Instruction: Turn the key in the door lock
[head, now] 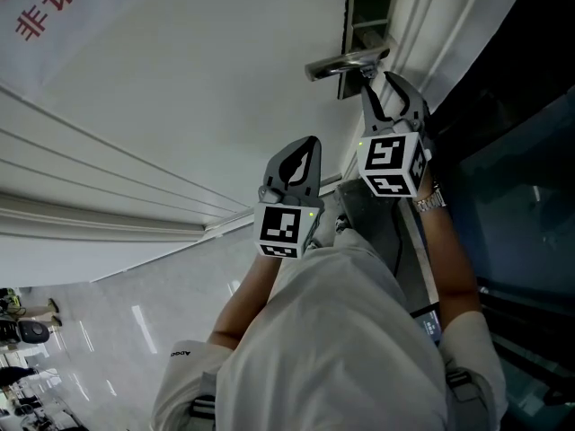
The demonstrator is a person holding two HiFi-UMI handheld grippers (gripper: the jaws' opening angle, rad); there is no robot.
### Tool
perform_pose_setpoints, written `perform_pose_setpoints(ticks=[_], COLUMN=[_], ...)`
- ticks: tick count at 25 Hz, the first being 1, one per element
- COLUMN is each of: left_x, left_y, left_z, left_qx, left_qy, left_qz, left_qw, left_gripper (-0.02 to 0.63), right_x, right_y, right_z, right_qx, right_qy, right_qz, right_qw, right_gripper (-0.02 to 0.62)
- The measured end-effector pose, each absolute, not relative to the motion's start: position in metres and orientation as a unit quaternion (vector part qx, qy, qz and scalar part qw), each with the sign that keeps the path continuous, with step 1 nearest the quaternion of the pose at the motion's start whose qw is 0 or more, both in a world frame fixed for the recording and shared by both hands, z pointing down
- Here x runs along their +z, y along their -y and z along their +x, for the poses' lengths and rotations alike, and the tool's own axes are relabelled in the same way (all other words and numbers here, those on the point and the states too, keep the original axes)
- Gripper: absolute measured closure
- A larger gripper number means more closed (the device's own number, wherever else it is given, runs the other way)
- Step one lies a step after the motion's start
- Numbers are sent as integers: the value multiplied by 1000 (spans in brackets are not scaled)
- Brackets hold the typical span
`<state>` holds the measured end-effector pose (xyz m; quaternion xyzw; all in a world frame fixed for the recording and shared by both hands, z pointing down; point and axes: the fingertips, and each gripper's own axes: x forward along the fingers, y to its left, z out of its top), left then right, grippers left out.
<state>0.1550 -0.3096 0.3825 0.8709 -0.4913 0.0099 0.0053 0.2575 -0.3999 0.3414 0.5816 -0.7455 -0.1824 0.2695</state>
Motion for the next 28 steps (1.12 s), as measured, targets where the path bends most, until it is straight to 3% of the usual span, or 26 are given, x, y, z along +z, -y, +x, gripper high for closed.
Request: perform_pose_setpoints(ticks=[5, 20, 25, 28], left_x=[383, 385, 385, 385], left_y=[311, 314, 314, 315], left_z=[151, 144, 145, 142], left_qx=[9, 2, 3, 2], left_qy=[494, 499, 497, 499], left_qz=[869, 867, 868, 866], left_qw=[7, 18, 18, 19], left_gripper=[598, 597, 598, 598], right_x=[340, 344, 341, 341], right_y=[404, 421, 422, 422], right_z=[252, 240, 240, 240], right_qx=[-290, -371, -370, -357], right_qy=[693, 641, 634, 638], right_qz=[567, 533, 548, 561], right_qw=[336, 409, 400, 388], right_gripper=[462, 465, 571, 581])
